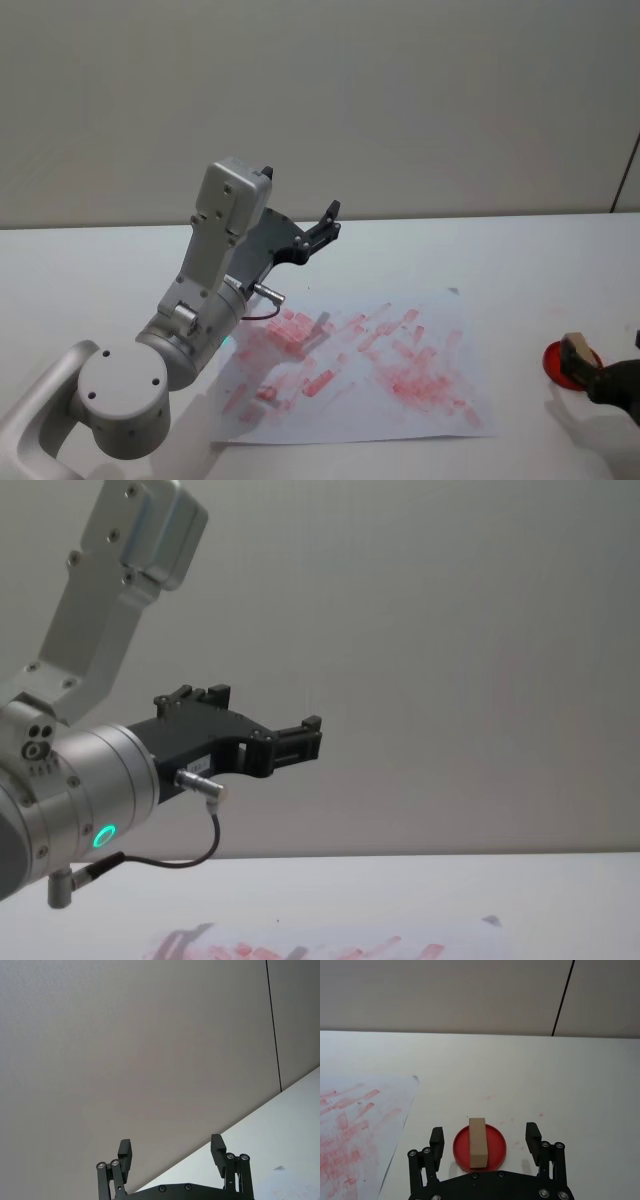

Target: Use the one hand to pick up the stamp and affix it onto the A4 paper.

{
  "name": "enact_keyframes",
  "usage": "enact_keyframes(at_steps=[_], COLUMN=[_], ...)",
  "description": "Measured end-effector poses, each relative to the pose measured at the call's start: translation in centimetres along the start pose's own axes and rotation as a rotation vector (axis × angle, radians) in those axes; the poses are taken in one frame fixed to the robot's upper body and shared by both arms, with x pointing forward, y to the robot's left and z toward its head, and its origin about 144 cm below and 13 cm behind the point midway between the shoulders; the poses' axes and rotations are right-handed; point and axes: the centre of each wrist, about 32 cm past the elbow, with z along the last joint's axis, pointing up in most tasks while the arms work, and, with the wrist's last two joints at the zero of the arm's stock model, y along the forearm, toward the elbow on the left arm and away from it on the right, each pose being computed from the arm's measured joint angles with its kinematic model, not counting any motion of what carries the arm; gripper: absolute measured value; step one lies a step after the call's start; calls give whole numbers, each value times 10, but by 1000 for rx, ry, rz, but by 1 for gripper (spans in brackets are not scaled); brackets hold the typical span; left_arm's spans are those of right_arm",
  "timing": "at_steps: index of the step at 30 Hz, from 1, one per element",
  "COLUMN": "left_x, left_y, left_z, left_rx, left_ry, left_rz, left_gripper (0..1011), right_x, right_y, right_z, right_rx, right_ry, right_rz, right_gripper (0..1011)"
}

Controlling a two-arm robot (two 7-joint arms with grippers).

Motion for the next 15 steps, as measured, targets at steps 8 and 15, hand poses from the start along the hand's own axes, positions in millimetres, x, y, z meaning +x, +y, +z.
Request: enact_keyframes(at_steps=[8,15], left_x=[0,0], left_y=[0,0], left_z=[0,0], left_rx=[0,0], left_ry=[0,0], left_rz=[0,0], left_gripper=[1001,1001], right_x=[-2,-4], right_y=[7,14], right_z=[-5,-7], right_rx=[-47,-72], right_ry=[20,24], right_rz=[11,18], right_gripper=[1001,1001])
